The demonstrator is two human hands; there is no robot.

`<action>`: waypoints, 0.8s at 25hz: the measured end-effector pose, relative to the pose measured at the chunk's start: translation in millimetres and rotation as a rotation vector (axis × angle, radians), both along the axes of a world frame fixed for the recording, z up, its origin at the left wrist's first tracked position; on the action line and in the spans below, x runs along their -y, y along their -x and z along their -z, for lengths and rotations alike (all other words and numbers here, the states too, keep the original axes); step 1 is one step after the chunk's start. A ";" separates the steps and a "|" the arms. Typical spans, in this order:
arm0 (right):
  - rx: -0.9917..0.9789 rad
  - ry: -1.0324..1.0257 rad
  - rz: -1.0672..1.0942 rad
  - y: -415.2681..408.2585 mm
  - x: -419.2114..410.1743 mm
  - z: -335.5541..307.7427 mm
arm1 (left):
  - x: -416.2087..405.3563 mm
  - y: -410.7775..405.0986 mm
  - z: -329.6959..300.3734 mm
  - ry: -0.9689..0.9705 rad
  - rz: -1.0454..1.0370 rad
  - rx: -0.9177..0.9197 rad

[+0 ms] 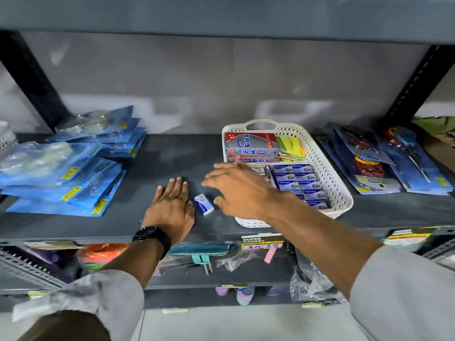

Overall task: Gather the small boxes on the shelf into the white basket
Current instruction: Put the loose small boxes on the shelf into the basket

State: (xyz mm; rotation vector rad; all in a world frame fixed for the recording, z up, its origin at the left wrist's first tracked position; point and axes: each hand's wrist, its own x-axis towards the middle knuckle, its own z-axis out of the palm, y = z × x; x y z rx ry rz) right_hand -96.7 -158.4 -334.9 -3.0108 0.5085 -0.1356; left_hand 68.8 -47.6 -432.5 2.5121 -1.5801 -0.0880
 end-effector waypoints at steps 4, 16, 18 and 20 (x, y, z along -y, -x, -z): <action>-0.236 -0.007 -0.025 -33.9 -2.4 19.3 | 0.0 -0.4 0.0 0.017 0.003 -0.009; 0.443 -0.115 0.186 2.7 7.5 -7.3 | -1.4 -3.3 2.8 0.026 0.006 -0.020; 0.452 -0.141 0.385 36.8 21.0 -14.6 | -1.9 -3.6 2.1 0.021 0.006 -0.017; 0.352 -0.170 0.611 76.0 35.7 -17.2 | -0.7 -1.3 0.9 0.013 0.009 -0.013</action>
